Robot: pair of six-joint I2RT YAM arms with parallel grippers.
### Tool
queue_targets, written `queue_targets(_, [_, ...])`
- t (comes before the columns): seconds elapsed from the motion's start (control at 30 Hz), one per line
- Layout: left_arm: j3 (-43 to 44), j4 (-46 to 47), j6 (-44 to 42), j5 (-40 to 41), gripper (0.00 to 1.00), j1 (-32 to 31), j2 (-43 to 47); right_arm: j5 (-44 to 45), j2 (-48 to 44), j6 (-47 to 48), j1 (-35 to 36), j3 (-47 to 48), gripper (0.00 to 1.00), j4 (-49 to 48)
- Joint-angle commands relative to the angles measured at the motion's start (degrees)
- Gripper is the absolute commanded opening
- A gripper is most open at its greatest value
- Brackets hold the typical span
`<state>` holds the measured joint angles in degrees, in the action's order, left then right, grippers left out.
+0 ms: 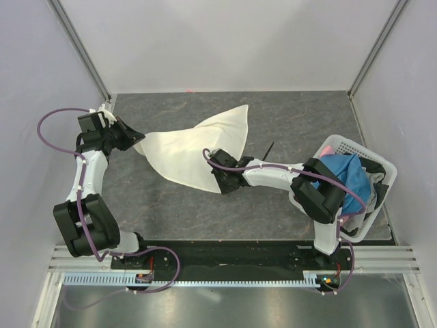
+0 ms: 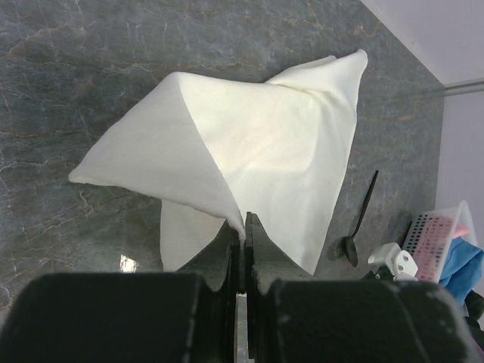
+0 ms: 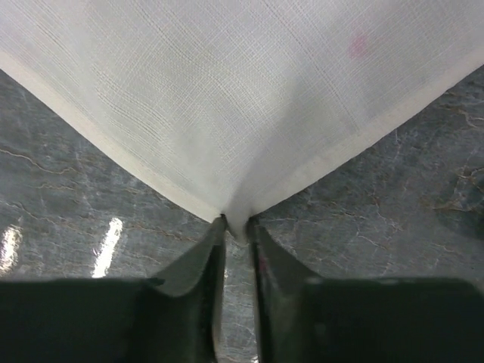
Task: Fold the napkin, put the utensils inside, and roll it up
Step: Flatten the napkin out
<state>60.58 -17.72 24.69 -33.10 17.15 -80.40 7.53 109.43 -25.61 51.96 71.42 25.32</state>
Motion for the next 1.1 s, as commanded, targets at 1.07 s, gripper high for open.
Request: queue_targets(1.07, [31.32,-23.84,-3.33,17.28,0.02,-8.45,27.13,13.49,-56.69,22.26,-1.95,10.83,0.0,-3.79])
